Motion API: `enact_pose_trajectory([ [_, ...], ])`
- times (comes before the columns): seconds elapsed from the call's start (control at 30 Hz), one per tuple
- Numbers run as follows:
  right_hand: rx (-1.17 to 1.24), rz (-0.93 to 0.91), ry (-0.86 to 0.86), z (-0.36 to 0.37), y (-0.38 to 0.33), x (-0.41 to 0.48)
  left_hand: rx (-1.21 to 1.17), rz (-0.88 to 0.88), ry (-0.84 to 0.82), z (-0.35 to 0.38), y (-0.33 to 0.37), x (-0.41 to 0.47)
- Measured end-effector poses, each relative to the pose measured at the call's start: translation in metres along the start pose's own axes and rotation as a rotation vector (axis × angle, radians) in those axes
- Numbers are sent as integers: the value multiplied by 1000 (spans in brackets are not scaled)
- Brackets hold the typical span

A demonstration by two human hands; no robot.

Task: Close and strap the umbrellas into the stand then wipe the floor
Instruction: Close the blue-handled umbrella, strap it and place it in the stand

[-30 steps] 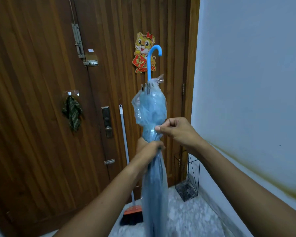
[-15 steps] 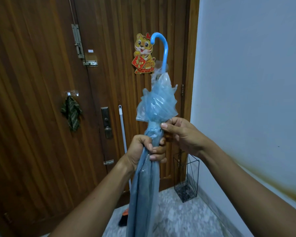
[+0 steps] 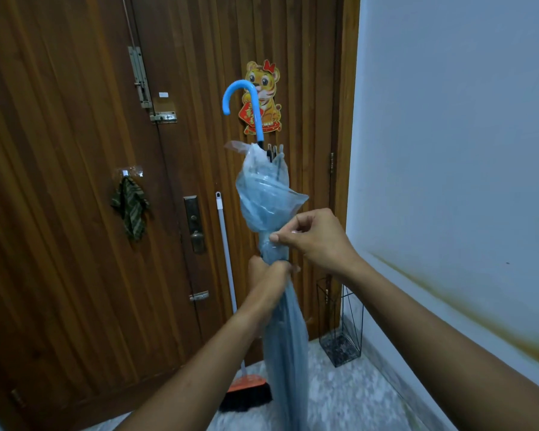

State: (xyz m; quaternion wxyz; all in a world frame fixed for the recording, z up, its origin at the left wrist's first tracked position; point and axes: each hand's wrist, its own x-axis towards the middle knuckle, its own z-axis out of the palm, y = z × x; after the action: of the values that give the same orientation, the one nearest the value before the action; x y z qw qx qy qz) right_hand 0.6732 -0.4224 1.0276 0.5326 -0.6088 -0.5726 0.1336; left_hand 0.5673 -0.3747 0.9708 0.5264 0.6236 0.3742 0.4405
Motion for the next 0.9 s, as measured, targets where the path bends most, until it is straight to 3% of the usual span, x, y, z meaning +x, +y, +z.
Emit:
enact_pose_trajectory([
  [0.17, 210, 44, -98, -17, 5, -4, 2, 40, -108, -17, 11, -2],
  [0.23, 293, 29, -124, -19, 8, -5, -114, 27, -199, -20, 15, -1],
  [0.37, 491, 33, -172, -21, 10, -5, -500, -102, -602, -28, 15, 6],
  [0.47, 595, 88, -240, -24, 8, -8, -615, -187, -866, -36, 13, 11],
  [0.53, 640, 136, -241, -24, 6, -11, -618, -244, -934, -39, 13, 13],
  [0.67, 596, 136, -143, -19, 11, -11, -419, -261, -796, -43, 25, 7],
  [0.8, 455, 73, 74, -11, 17, -9, 8, 50, -308, -32, 27, -2],
  [0.9, 428, 65, 123, -3, 11, -9, -151, 143, -221, -20, 18, -7],
])
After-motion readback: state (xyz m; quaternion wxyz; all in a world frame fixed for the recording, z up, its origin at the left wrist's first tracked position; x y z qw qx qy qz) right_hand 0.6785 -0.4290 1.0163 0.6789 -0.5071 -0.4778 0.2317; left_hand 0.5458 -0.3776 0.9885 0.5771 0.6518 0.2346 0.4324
